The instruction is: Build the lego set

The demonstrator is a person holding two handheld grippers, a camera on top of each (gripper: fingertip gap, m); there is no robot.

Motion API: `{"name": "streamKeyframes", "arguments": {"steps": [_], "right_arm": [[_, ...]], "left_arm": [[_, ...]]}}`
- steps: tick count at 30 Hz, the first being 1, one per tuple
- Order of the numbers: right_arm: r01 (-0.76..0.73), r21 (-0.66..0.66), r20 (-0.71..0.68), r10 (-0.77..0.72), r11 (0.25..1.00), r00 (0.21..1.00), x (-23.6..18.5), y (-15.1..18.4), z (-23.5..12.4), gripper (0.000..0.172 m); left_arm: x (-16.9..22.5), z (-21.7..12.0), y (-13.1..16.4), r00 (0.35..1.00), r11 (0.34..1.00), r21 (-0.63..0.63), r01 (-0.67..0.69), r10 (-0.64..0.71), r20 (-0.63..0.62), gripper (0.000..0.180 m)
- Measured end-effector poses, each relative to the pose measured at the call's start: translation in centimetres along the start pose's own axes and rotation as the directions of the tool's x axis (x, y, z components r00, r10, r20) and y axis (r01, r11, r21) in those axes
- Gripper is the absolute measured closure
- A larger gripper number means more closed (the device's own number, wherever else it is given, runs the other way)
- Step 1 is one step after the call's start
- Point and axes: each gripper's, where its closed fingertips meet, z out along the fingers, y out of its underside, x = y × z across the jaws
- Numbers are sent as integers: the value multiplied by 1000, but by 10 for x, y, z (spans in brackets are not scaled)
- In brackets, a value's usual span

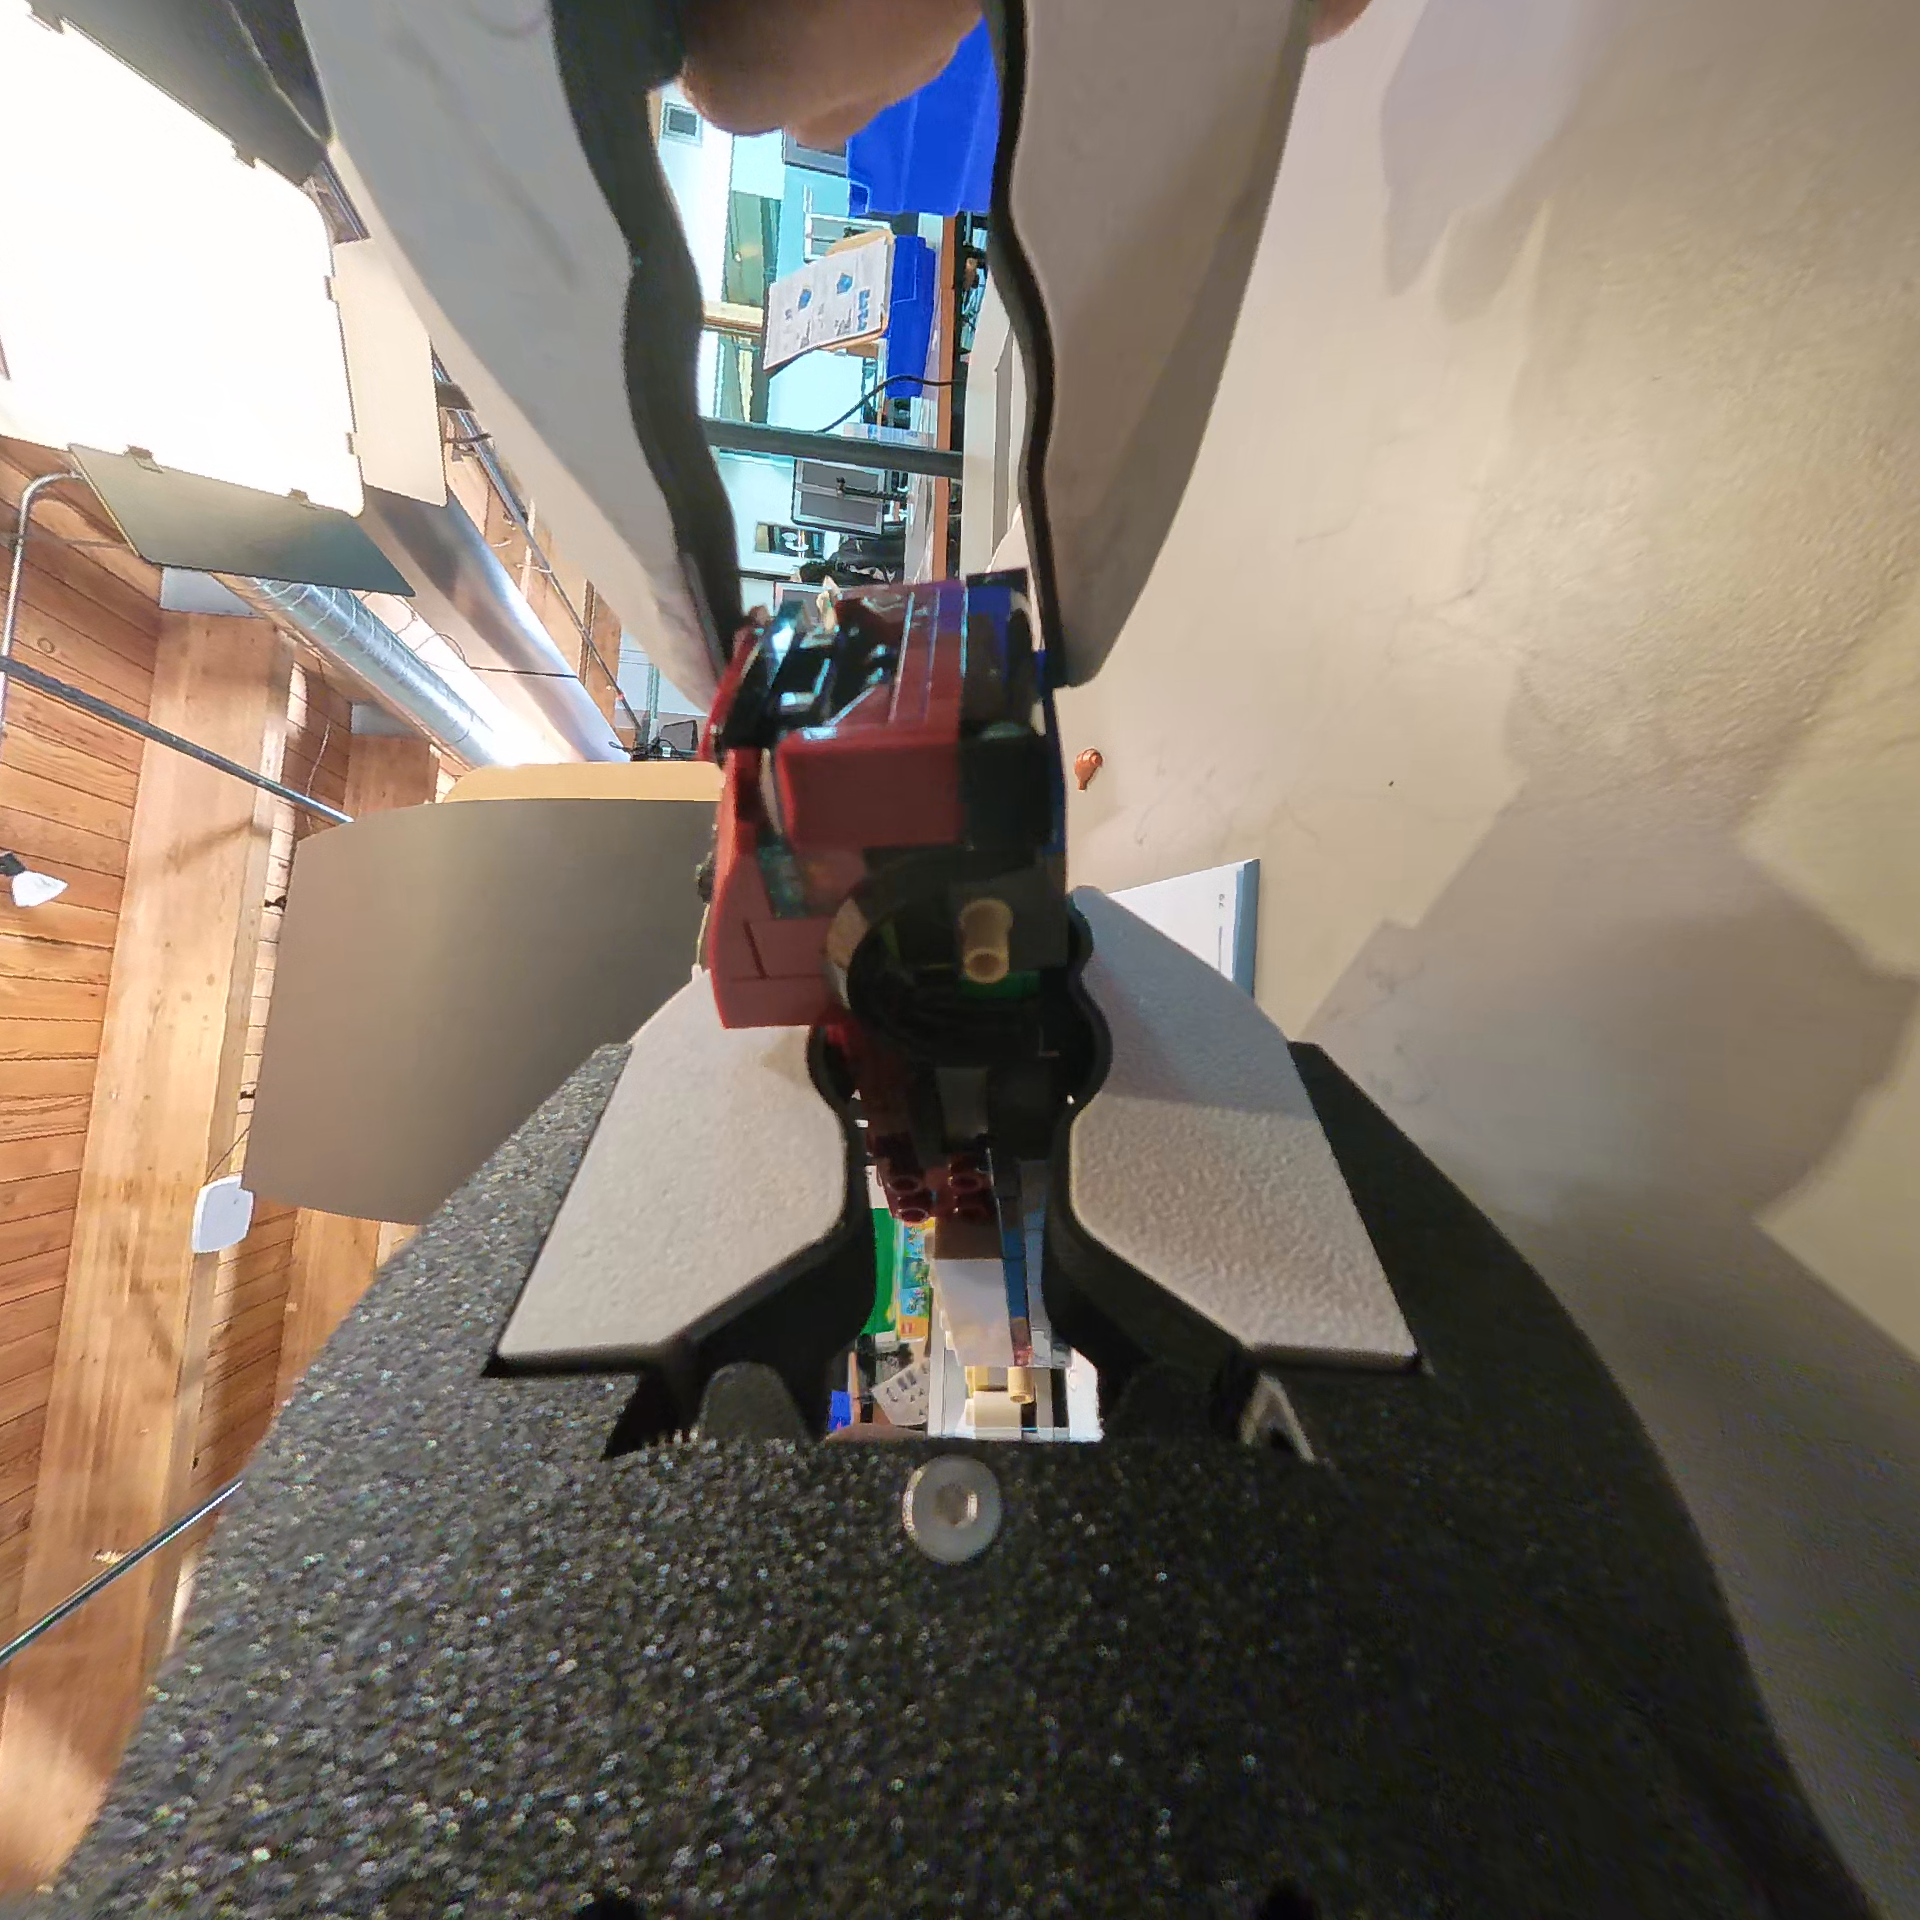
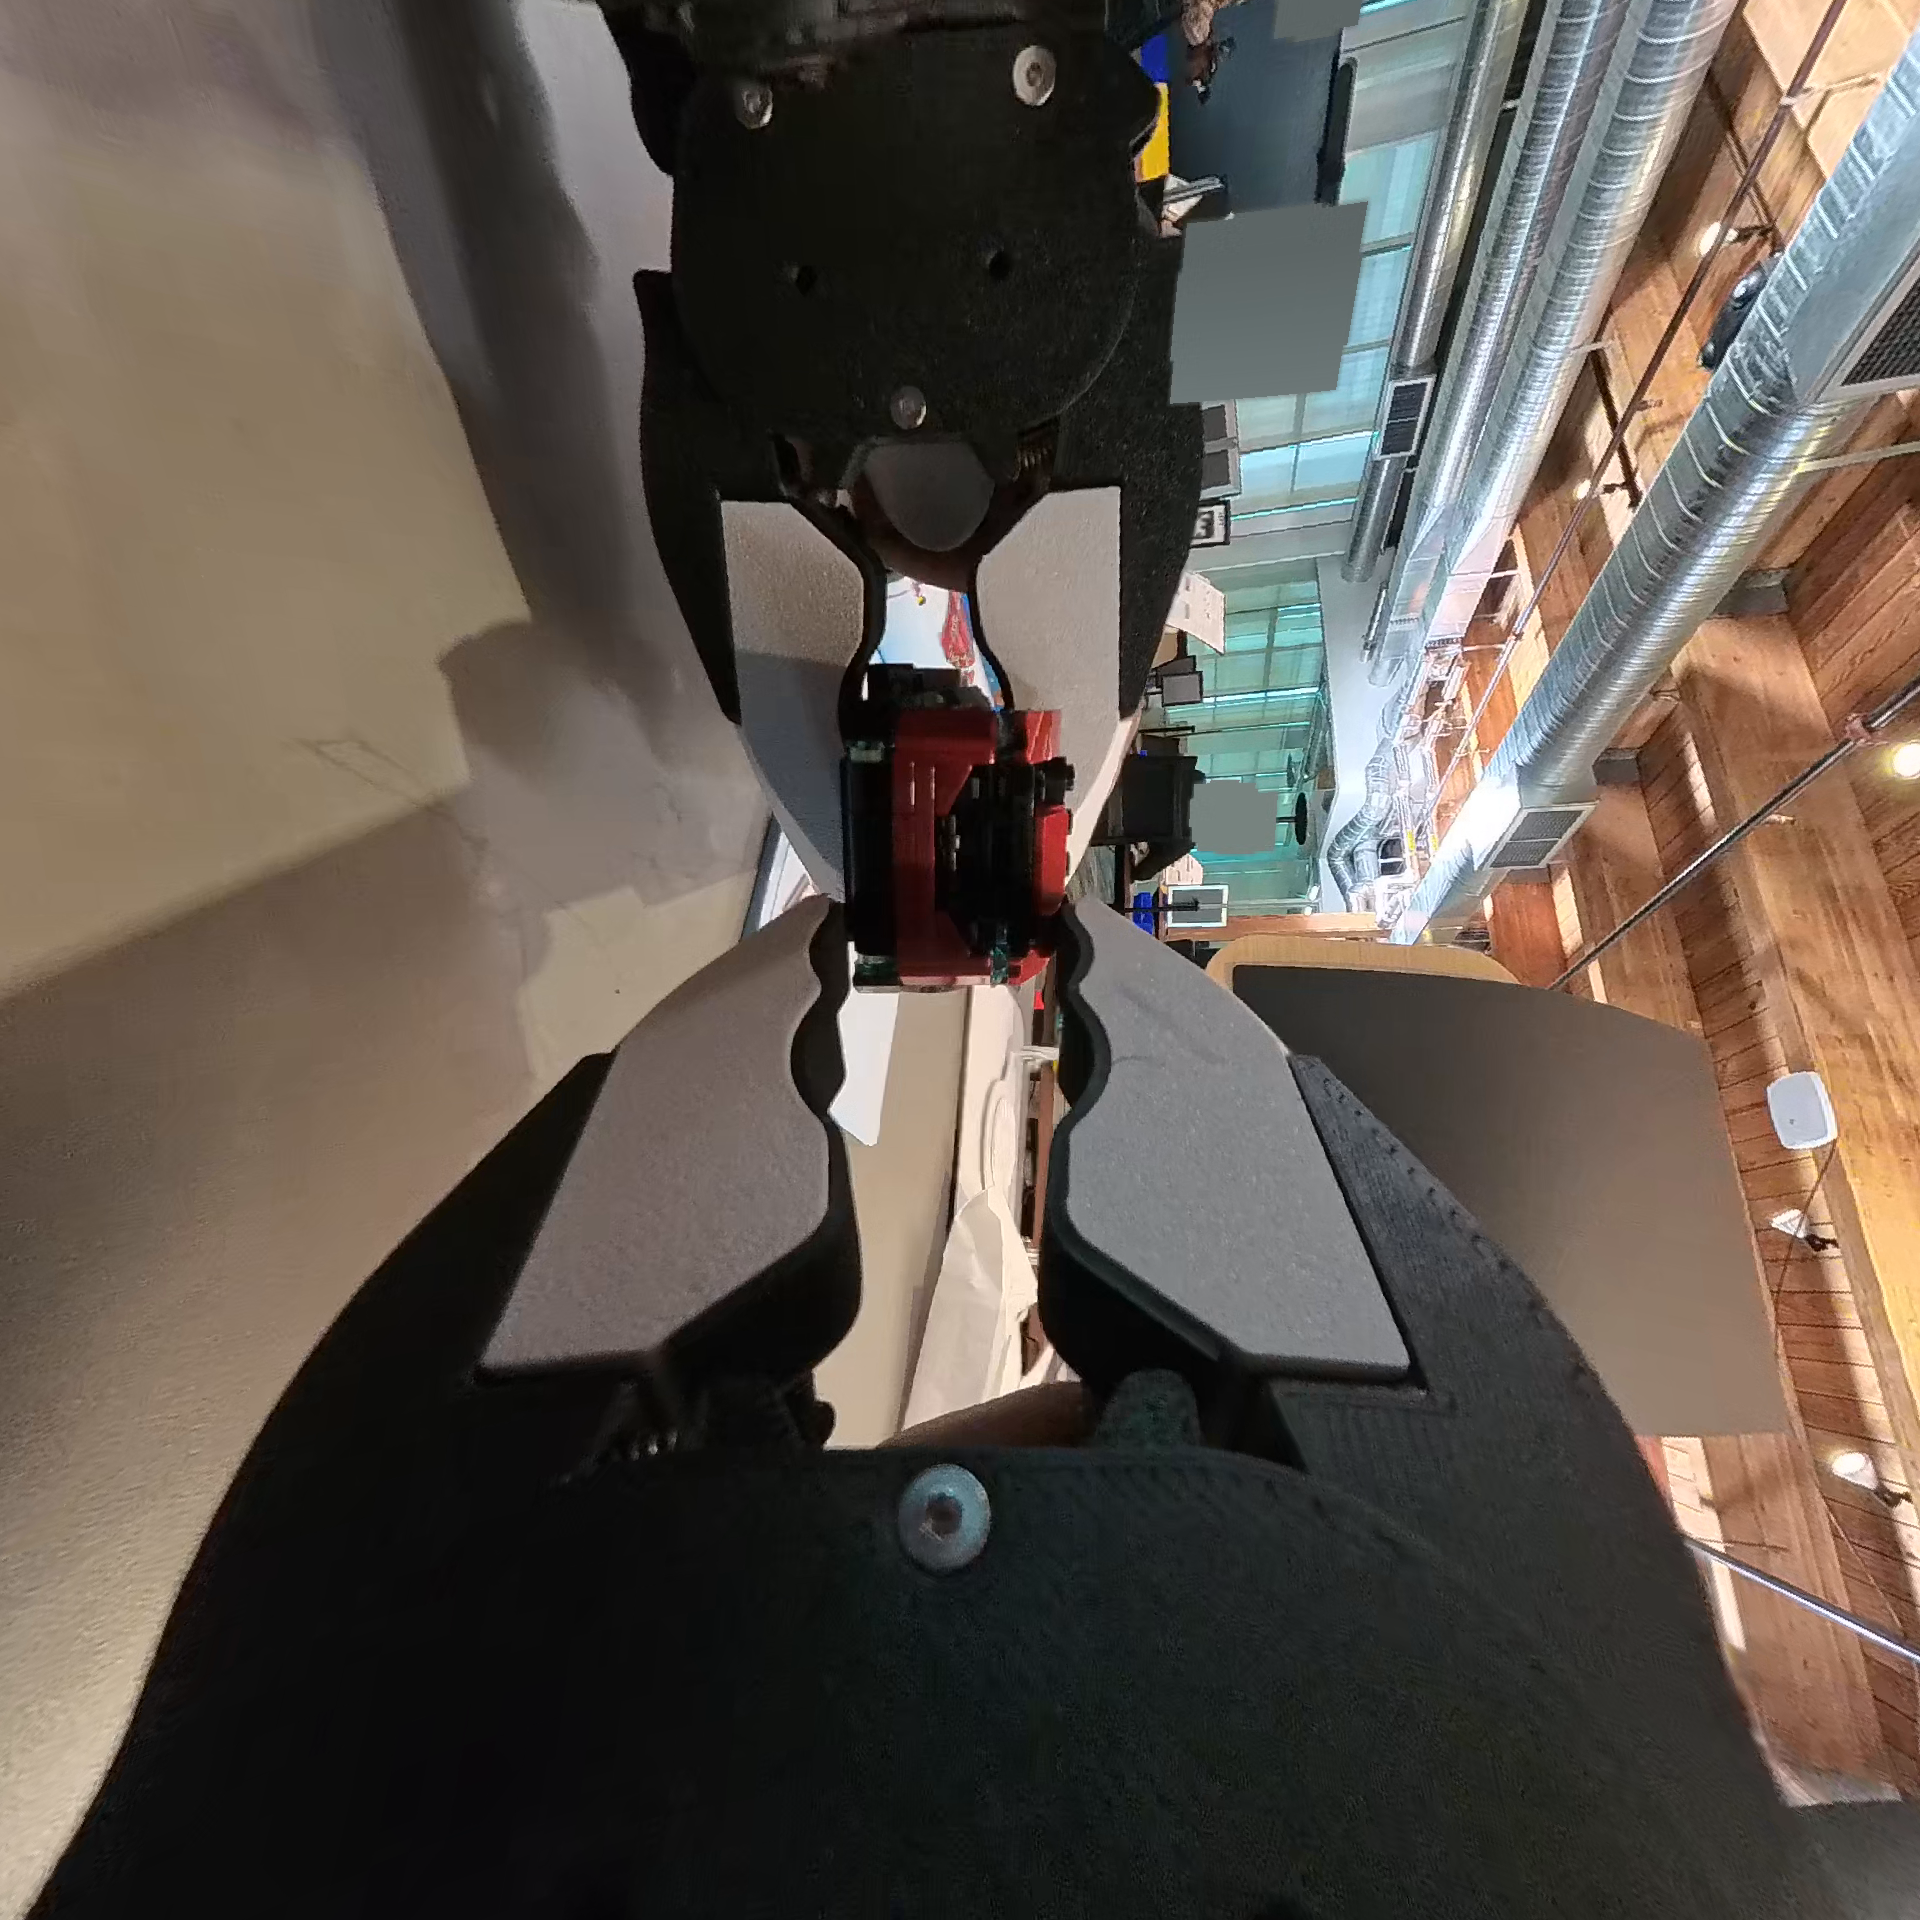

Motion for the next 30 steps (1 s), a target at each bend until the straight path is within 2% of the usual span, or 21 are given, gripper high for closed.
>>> {"name": "streamKeyframes", "arguments": {"steps": [30], "right_arm": [[-53,14,117,51,999,992,-8,1,-2,134]], "left_arm": [[16,0,-5,998,1000,9,-7,8,-57,145]]}}
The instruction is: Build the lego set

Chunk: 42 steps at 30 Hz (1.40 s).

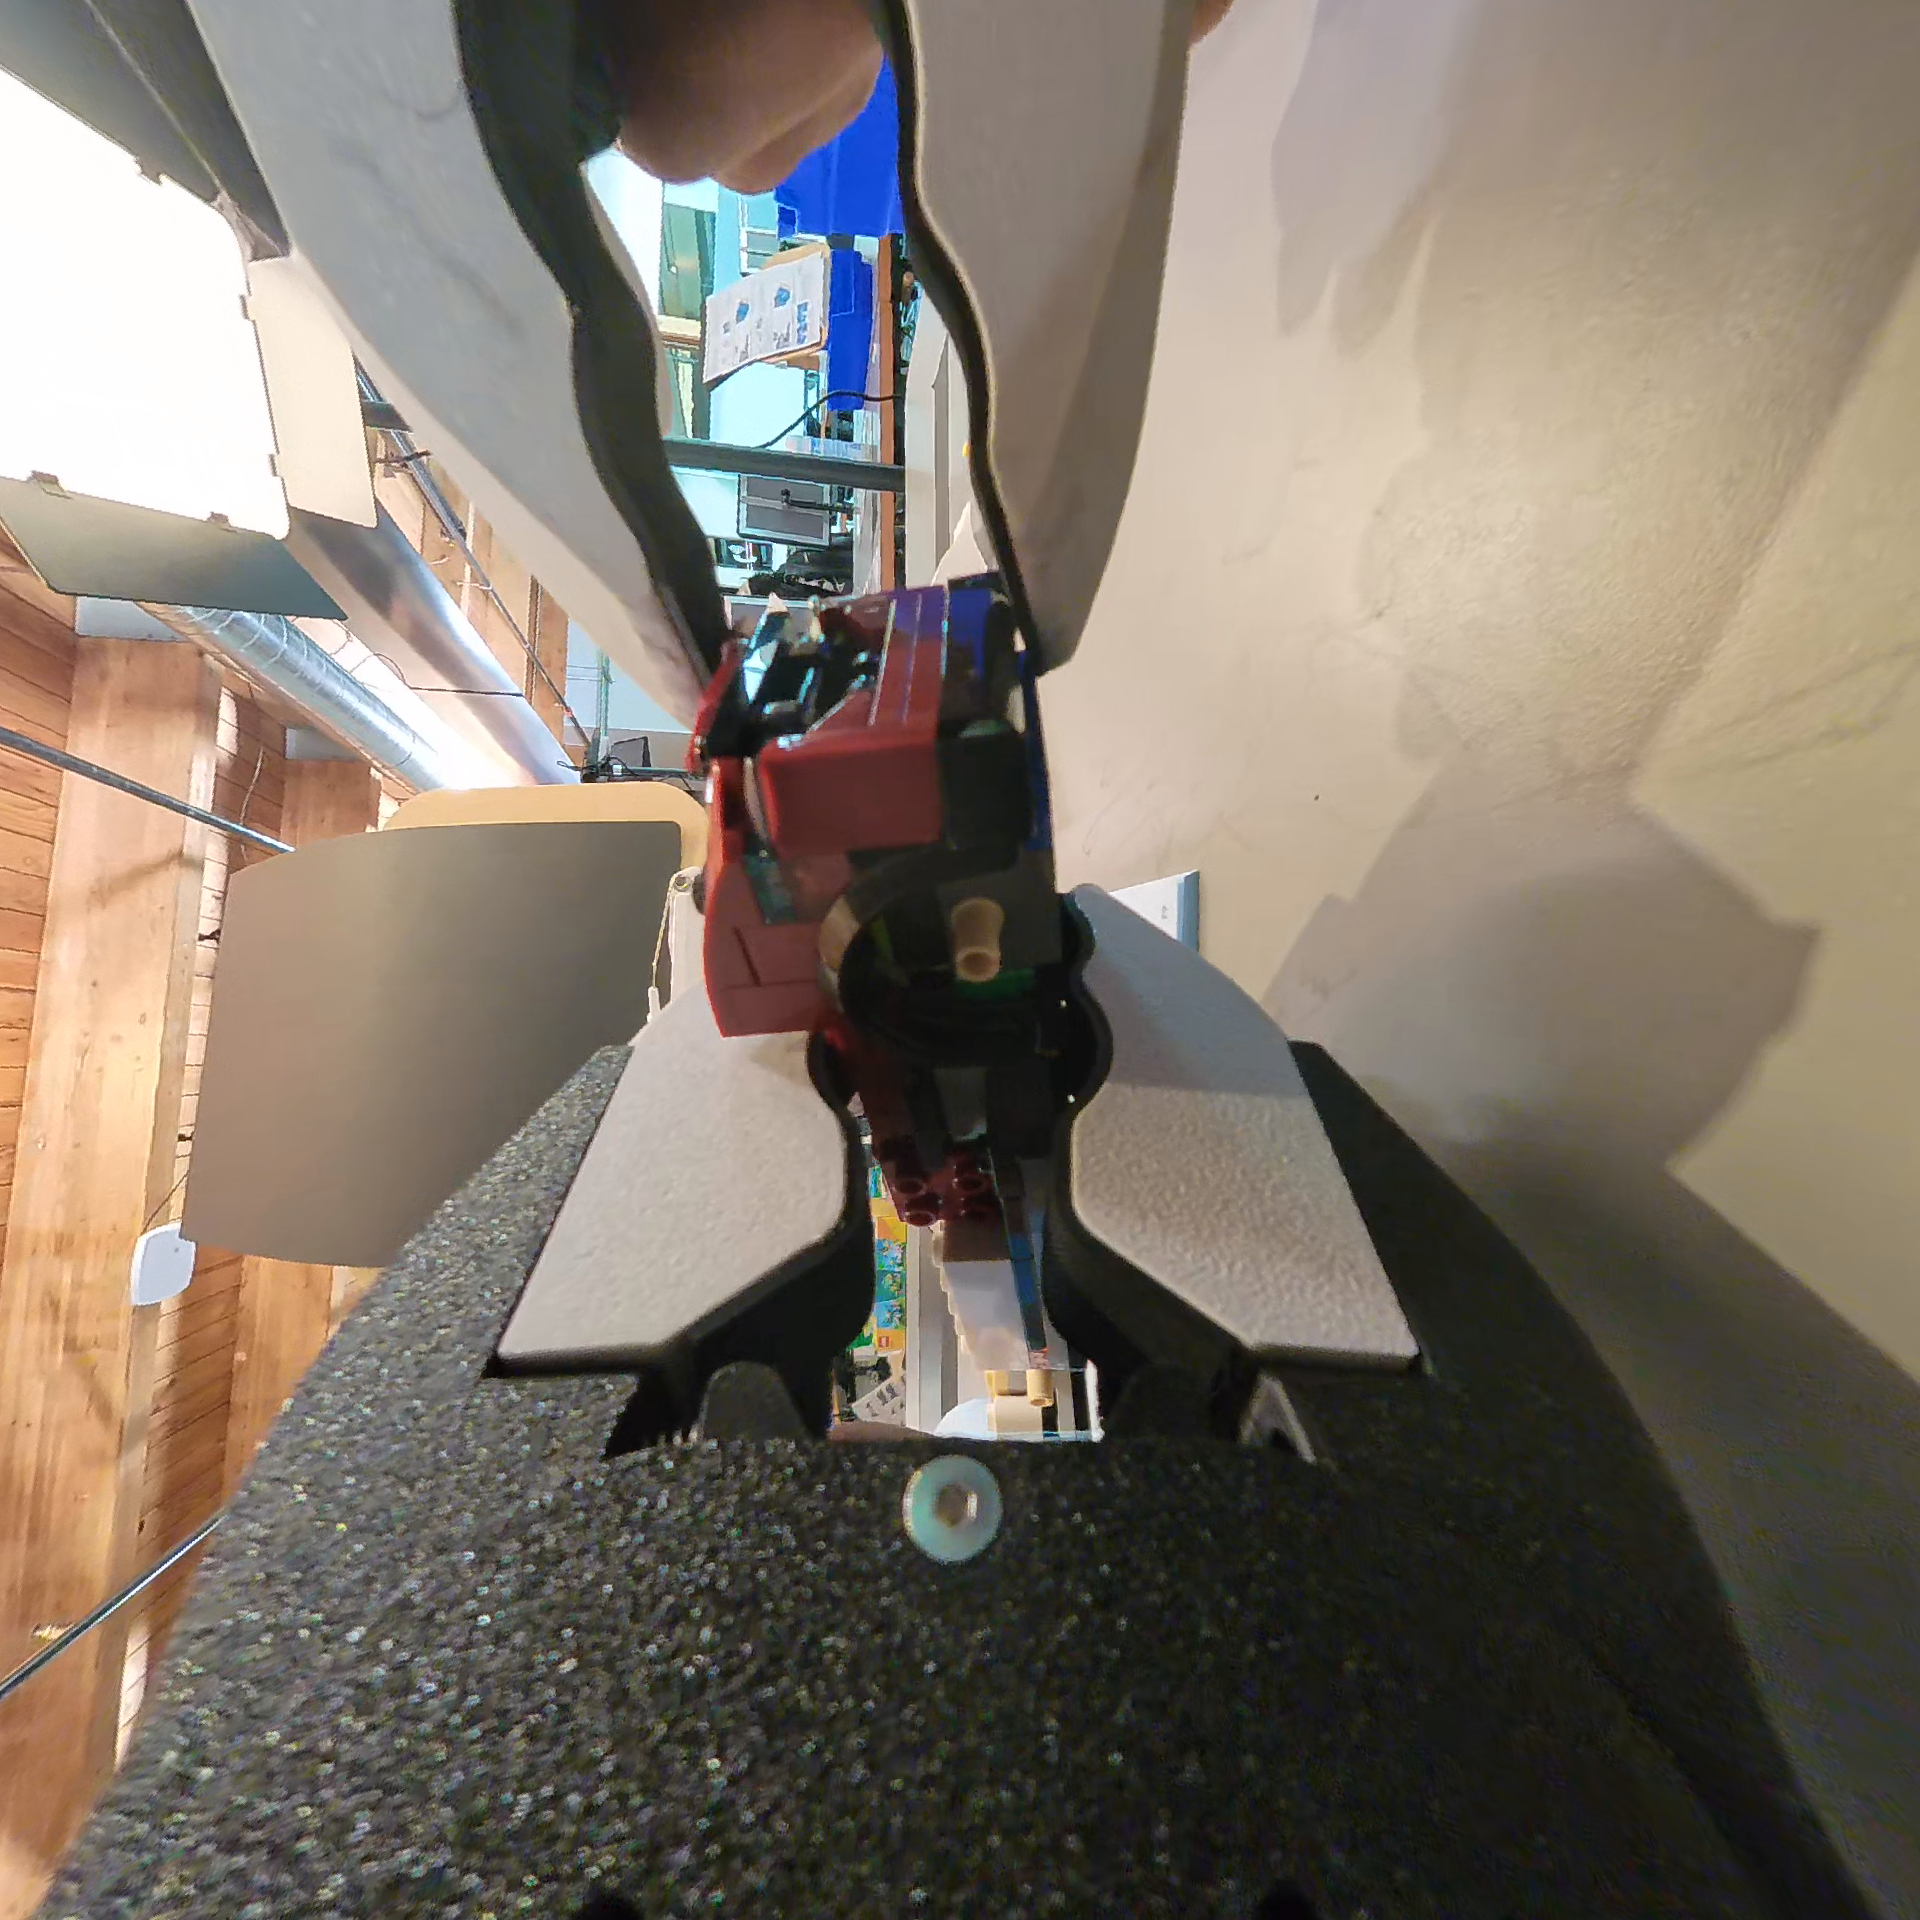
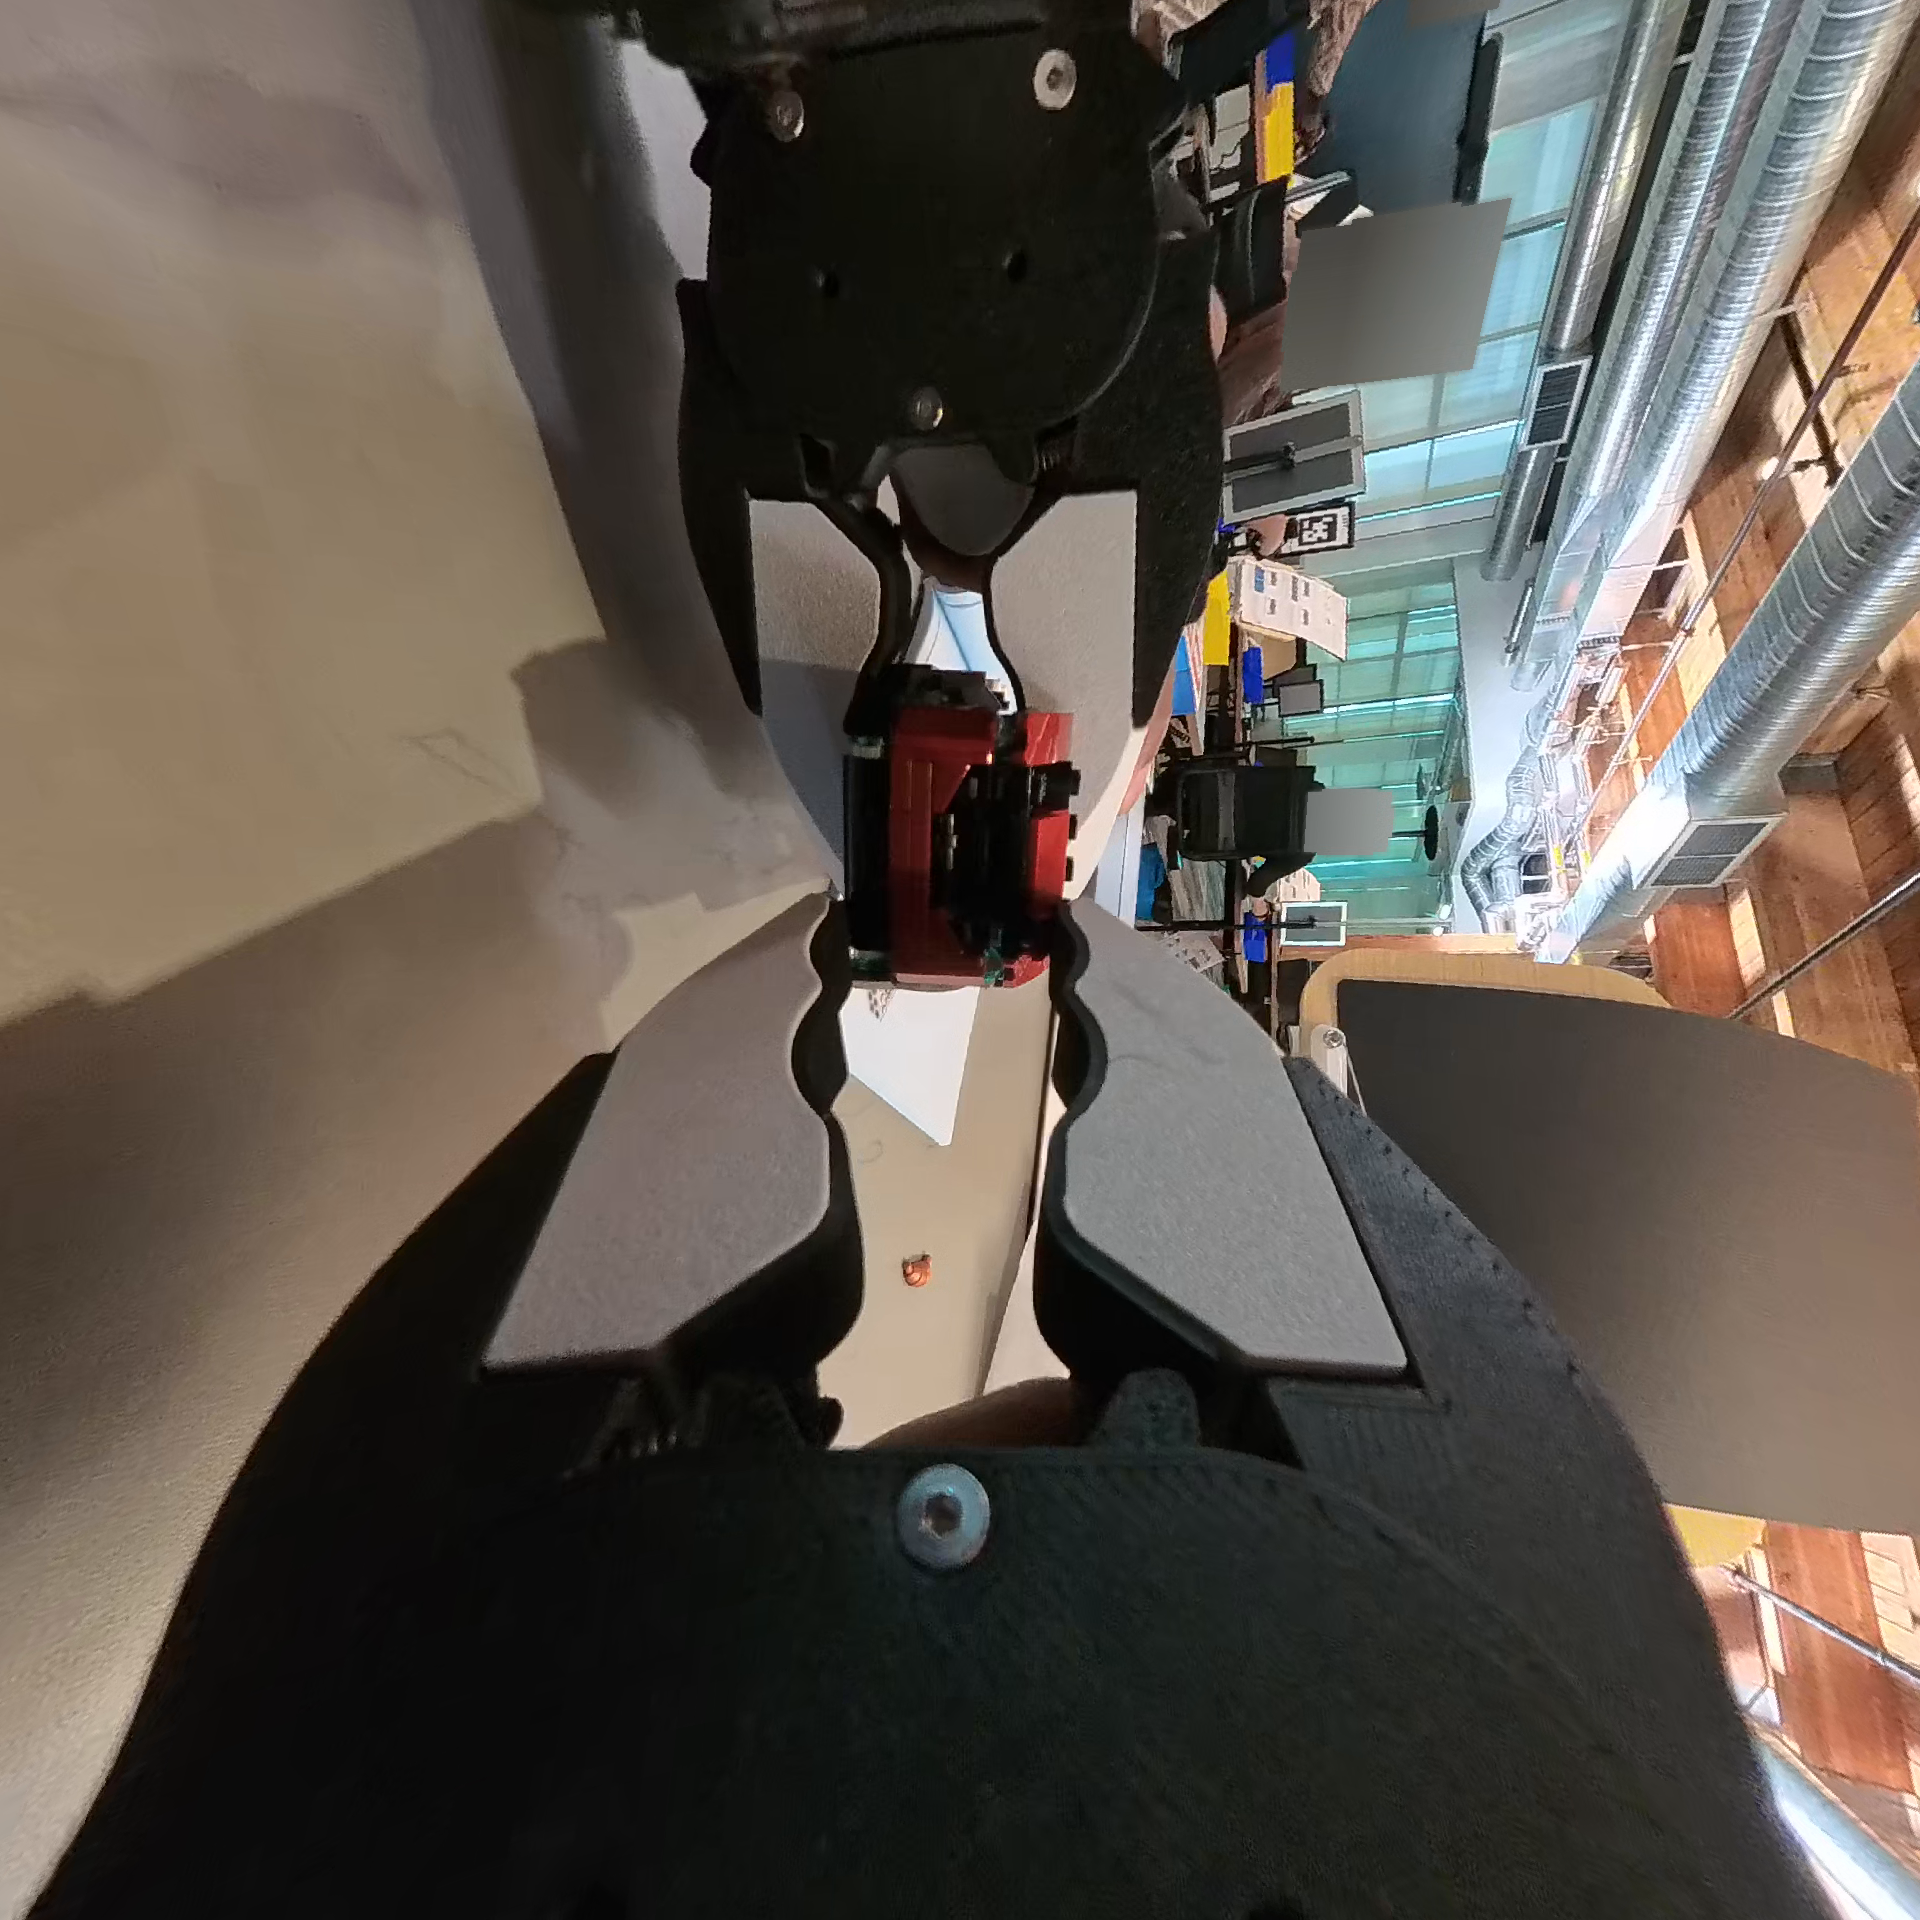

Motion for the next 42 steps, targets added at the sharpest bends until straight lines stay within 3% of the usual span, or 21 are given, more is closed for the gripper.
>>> {"name": "streamKeyframes", "arguments": {"steps": [11,15,22,42], "right_arm": [[-90,5,-42,90,996,995,6,0,1,133],[-137,10,-71,137,991,988,13,3,-3,119],[-121,-4,-130,120,993,984,18,6,0,125],[-62,6,-85,62,998,994,12,0,3,134]], "left_arm": [[-2,1,1,998,998,10,65,-65,13,145],[-3,2,6,992,992,2,125,-125,6,145],[-5,1,6,979,979,17,203,-203,-10,145],[0,1,0,985,985,20,171,-171,-26,146]]}}
